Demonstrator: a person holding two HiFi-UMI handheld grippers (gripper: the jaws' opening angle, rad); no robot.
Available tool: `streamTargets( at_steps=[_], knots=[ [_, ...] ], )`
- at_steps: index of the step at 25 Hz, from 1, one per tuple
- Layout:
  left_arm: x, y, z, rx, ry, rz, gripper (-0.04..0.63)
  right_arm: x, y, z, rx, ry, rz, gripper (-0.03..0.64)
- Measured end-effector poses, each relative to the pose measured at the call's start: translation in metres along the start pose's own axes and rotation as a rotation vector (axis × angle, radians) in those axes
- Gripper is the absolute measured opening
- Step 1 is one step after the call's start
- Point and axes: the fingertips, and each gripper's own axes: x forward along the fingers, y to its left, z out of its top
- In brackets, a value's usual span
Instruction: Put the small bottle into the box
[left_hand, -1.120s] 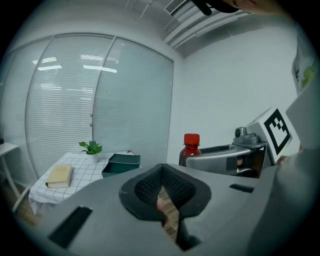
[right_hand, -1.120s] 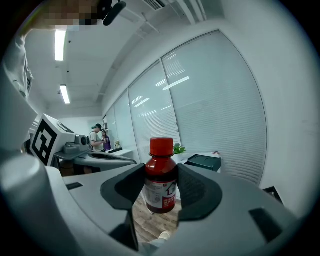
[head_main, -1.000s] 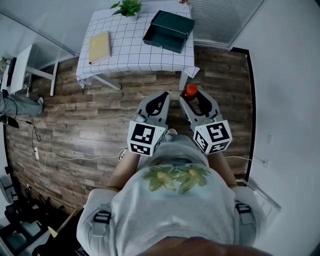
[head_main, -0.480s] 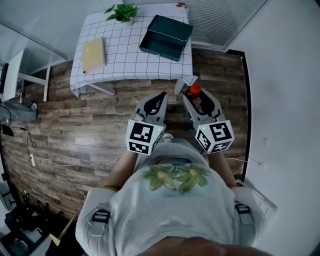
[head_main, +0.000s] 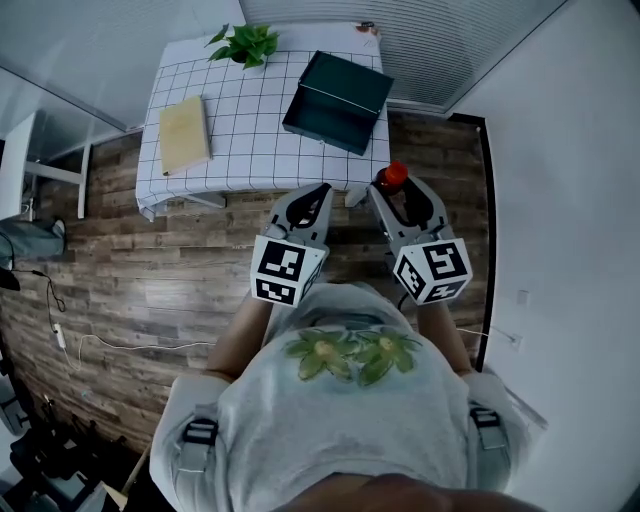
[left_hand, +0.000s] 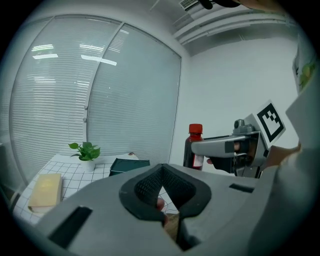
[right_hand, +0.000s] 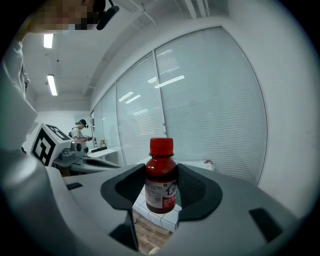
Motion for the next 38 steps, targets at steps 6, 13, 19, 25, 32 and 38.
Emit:
streamTargets(
  at_steps=[6, 13, 19, 25, 32, 38],
  knots=[
    [0.026, 0.043, 0.012, -0.002, 0.015, -0.015, 0.008, 0.045, -0.023, 0.025, 0.028, -0.022, -0.023, 0.202],
    [0.058, 0.088, 0.019, -0.006, 0.028, -0.034, 0.008, 0.098, -0.04, 0.04, 0.058, -0.031, -0.034, 0.202],
    [0.087, 0.111, 0.026, 0.019, 0.043, -0.092, 0.008, 0.137, -0.055, 0.041, 0.075, -0.022, -0.065, 0.202],
    [0.112, 0.128, 0.024, 0.034, 0.077, -0.15, 0.008, 0.165, -0.069, 0.042, 0.106, -0.022, -0.095, 0.202],
    [0.133, 0.141, 0.015, 0.041, 0.119, -0.215, 0.008, 0.191, -0.085, 0.035, 0.133, -0.005, -0.134, 0.202],
    [0.141, 0.155, 0.009, 0.029, 0.136, -0.234, 0.008, 0.201, -0.094, 0.018, 0.156, 0.029, -0.162, 0.202]
  ],
)
